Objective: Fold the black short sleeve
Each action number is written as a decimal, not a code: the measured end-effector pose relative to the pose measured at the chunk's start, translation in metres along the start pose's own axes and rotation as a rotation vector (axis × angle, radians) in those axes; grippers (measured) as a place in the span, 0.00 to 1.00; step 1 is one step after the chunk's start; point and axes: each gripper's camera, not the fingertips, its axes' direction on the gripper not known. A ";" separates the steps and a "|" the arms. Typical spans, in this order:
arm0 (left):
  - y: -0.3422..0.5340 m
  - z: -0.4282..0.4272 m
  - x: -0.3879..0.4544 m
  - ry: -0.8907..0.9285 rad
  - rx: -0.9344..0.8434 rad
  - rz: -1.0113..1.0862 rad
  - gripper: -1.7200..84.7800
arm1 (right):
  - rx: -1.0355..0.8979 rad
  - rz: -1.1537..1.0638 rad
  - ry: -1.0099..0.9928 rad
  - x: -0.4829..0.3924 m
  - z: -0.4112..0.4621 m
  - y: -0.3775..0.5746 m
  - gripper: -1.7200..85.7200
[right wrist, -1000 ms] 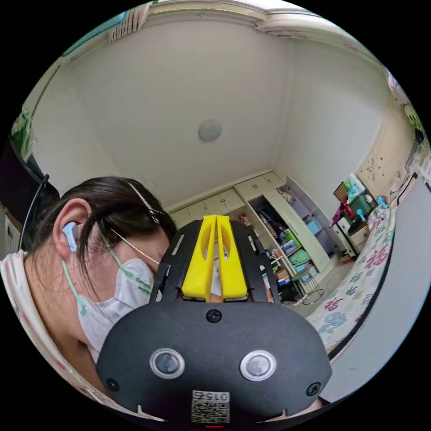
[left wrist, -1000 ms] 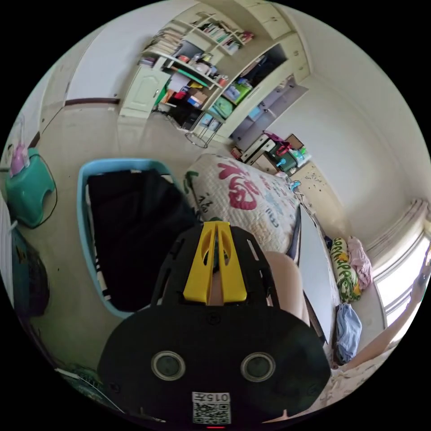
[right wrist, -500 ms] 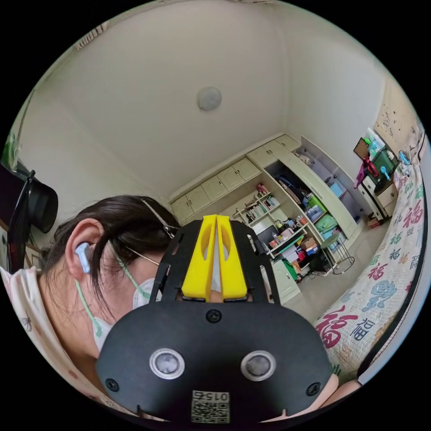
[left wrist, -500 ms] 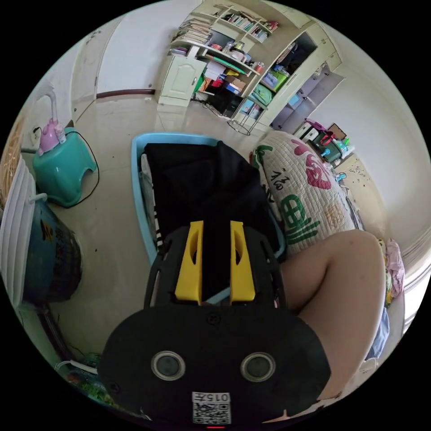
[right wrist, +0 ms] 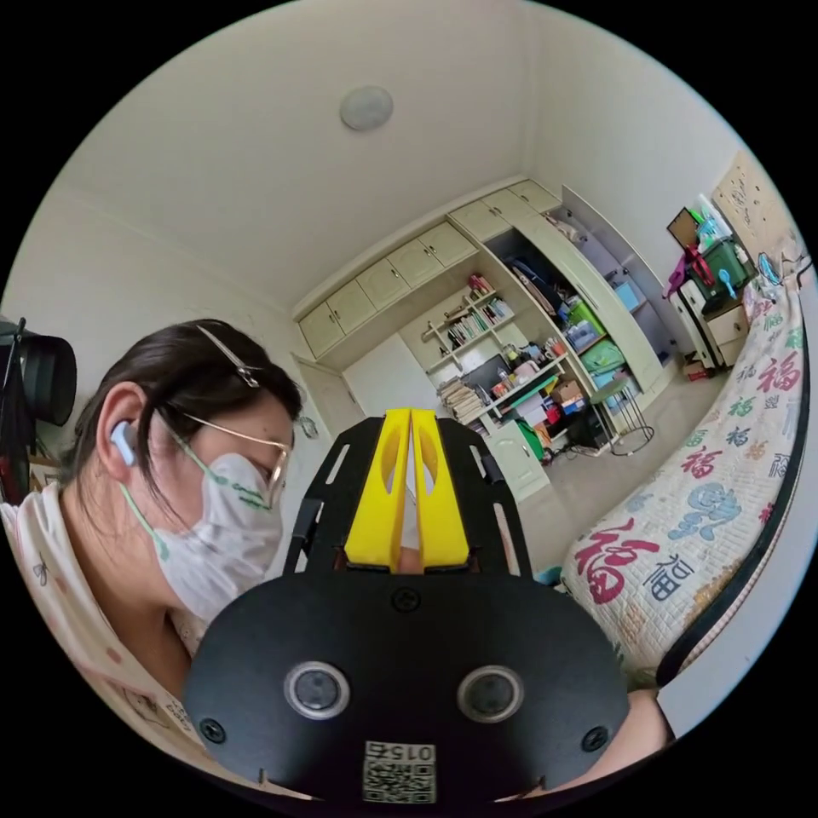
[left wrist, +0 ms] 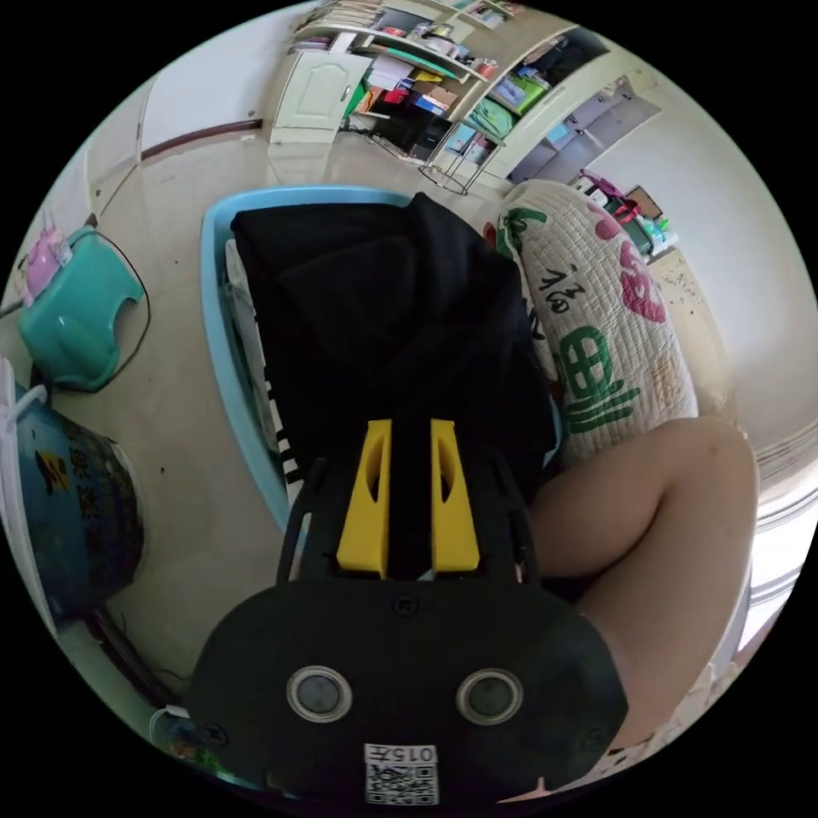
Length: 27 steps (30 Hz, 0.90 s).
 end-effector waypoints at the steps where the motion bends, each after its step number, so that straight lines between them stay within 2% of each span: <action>1: -0.004 0.003 -0.018 0.061 0.001 -0.033 0.06 | -0.023 0.005 0.019 0.012 -0.008 0.007 0.01; 5: -0.007 0.000 -0.064 0.370 0.109 -0.127 0.03 | -0.167 -0.019 0.057 0.050 -0.032 0.035 0.02; 9: -0.030 -0.024 -0.047 0.623 0.190 -0.049 0.02 | -0.303 -0.034 0.102 0.082 -0.052 0.061 0.04; 17: -0.155 -0.121 0.054 1.002 0.413 0.216 0.02 | -0.508 -0.080 0.201 0.128 -0.085 0.119 0.13; 21: -0.186 -0.175 0.118 1.102 0.519 0.355 0.02 | -0.566 -0.153 0.238 0.133 -0.089 0.132 0.17; 23: -0.201 -0.211 0.155 1.296 0.599 0.449 0.02 | -0.596 -0.195 0.253 0.137 -0.091 0.136 0.19; 24: -0.205 -0.221 0.167 1.334 0.615 0.473 0.02 | -0.604 -0.199 0.248 0.139 -0.091 0.136 0.20; 25: -0.211 -0.244 0.192 1.361 0.645 0.522 0.02 | -0.621 -0.194 0.232 0.142 -0.091 0.134 0.22; 27: -0.211 -0.280 0.239 1.271 0.687 0.609 0.02 | -0.650 -0.211 0.226 0.146 -0.090 0.130 0.24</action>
